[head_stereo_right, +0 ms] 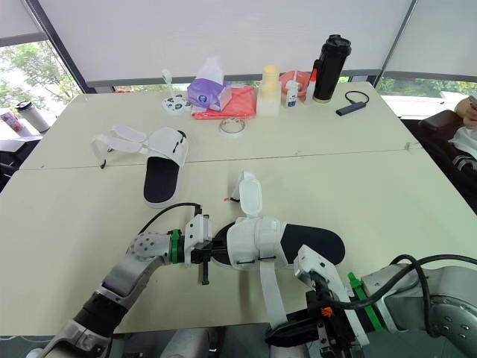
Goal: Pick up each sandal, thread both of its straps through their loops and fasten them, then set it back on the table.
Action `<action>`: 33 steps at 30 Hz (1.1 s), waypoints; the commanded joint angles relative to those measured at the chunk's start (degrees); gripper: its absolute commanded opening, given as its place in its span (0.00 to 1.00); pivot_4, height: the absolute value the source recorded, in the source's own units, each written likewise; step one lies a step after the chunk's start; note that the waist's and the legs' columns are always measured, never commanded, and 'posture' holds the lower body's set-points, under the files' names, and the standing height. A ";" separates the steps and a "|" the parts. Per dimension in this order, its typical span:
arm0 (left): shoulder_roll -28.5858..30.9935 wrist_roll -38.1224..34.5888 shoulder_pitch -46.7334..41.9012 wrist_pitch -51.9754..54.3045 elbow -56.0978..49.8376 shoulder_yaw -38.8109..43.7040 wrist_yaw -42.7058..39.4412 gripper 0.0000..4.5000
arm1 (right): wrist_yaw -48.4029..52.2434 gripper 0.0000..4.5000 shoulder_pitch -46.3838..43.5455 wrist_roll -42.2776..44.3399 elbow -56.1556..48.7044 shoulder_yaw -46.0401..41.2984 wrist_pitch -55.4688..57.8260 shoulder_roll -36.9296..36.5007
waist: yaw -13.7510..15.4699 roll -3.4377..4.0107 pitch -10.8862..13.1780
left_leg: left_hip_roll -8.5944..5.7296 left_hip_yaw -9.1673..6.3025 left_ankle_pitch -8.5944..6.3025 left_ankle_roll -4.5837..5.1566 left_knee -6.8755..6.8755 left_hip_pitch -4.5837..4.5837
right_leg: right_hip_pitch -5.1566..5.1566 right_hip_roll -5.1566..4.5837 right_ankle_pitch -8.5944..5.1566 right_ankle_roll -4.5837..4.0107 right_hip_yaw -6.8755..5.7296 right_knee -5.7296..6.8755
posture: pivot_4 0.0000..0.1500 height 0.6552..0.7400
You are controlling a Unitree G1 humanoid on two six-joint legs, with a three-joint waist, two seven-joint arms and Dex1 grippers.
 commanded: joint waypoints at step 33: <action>-0.52 0.78 -0.51 0.22 0.59 -0.24 0.44 0.00 | 5.78 0.01 -18.59 -0.38 17.26 5.76 -0.69 2.13 | 0.03 0.01 0.00 | -0.01 -0.01 0.10 0.18 0.27 -0.47 | -0.39 0.04 0.14 -0.01 -0.04 0.06 | 1.00 1.00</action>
